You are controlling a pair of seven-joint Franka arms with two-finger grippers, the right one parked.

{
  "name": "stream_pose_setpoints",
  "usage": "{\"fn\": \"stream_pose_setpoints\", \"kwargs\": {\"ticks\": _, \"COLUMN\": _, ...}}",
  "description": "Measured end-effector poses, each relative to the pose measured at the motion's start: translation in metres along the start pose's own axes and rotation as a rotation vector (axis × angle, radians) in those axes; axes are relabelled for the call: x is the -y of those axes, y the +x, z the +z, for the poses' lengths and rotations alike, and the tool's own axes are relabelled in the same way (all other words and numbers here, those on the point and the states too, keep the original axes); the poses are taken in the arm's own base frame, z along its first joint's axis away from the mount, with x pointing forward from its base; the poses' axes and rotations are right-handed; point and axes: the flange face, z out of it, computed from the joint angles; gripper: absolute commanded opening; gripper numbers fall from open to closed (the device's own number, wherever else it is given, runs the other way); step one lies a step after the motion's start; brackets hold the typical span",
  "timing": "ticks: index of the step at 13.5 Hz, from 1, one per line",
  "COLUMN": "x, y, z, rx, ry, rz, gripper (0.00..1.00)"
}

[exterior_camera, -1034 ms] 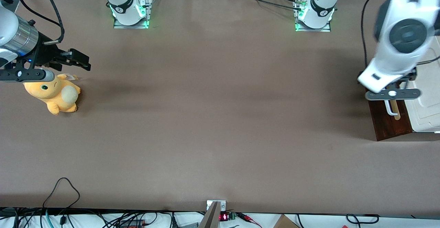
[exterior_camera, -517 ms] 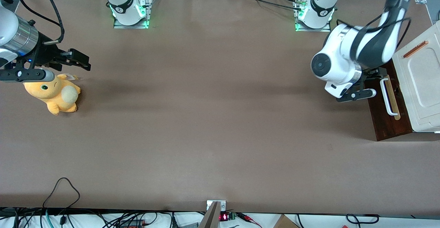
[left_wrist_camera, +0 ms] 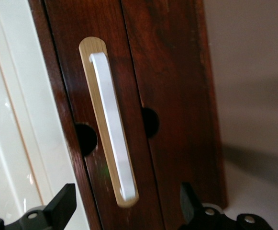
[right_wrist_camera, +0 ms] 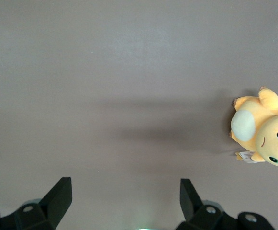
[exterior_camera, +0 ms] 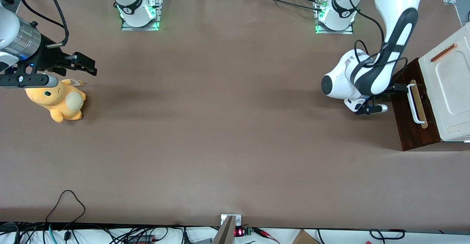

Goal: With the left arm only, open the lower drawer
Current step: 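Lower the open left gripper around the white drawer handle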

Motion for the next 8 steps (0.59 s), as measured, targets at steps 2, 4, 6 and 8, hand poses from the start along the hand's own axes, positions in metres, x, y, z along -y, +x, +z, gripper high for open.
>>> {"fn": "stream_pose_setpoints", "kwargs": {"ticks": 2, "x": -0.007, "y": 0.003, "z": 0.024, "rx": 0.007, "ry": 0.040, "rz": 0.014, "gripper": 0.96}}
{"fn": "stream_pose_setpoints", "kwargs": {"ticks": 4, "x": -0.008, "y": 0.005, "z": 0.036, "rx": 0.013, "ry": 0.060, "rz": 0.020, "gripper": 0.94}}
{"fn": "stream_pose_setpoints", "kwargs": {"ticks": 6, "x": -0.008, "y": 0.006, "z": 0.040, "rx": 0.001, "ry": 0.078, "rz": 0.024, "gripper": 0.88}}
{"fn": "stream_pose_setpoints", "kwargs": {"ticks": 8, "x": -0.004, "y": 0.008, "z": 0.045, "rx": -0.013, "ry": 0.103, "rz": 0.025, "gripper": 0.79}}
